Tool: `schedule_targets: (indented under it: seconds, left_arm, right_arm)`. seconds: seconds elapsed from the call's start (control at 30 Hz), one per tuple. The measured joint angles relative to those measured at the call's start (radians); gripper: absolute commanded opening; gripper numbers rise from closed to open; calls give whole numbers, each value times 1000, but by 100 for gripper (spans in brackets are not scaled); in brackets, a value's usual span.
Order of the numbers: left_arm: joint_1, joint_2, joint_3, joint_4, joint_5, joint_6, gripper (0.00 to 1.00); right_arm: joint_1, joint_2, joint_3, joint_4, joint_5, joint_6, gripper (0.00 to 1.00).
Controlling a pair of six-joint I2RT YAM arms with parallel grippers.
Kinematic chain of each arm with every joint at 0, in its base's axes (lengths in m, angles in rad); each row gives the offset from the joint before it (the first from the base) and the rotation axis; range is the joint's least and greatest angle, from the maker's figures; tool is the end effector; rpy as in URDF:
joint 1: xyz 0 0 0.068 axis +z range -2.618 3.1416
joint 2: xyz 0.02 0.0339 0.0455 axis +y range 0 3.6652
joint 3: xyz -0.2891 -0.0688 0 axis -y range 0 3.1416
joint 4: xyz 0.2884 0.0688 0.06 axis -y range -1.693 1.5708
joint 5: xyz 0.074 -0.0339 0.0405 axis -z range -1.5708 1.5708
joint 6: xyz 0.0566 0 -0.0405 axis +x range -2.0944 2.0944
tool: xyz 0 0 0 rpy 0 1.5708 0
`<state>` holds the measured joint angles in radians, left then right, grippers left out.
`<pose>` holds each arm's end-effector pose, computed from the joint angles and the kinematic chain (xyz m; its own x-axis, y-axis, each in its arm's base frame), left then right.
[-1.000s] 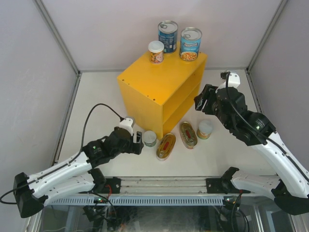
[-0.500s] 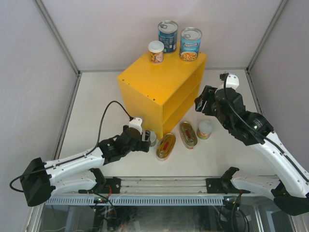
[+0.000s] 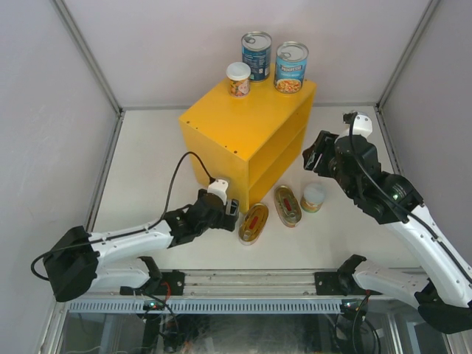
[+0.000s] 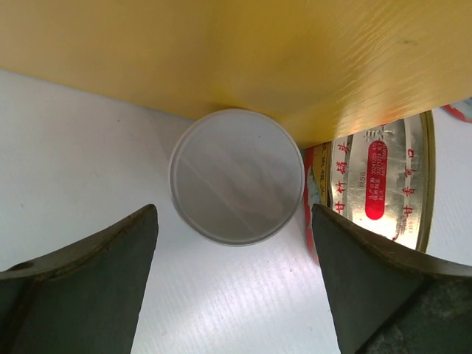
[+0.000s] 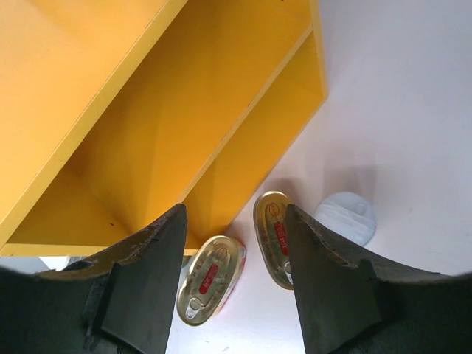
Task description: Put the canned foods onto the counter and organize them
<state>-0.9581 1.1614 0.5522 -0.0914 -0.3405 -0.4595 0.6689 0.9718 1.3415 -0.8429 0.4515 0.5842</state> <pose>0.1725 -0.2126 0.1808 -0.6092 0.1397 -0.7806 0.3951 0.9069 -0.1461 0.1843 0.1142 0.4555 -0.4379 0.2864 -0.8522 -0.0141 0.9456 0.3251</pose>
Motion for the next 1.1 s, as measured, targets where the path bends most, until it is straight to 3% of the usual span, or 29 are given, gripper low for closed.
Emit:
schedule_targets:
  seconds: [0.4,0.63,1.1]
  left_arm:
    - [0,86,0,67,5,28,89]
    - [0,113,0,114,0,38,81]
    - [-7,110,-73,274,-50,25,38]
  right_arm:
    - [-19,-2,-5,-17,-10,0,56]
    - [-21,-2,-5,-23,-16,0,55]
    - [-25,14,-5,-50,-32,-1,55]
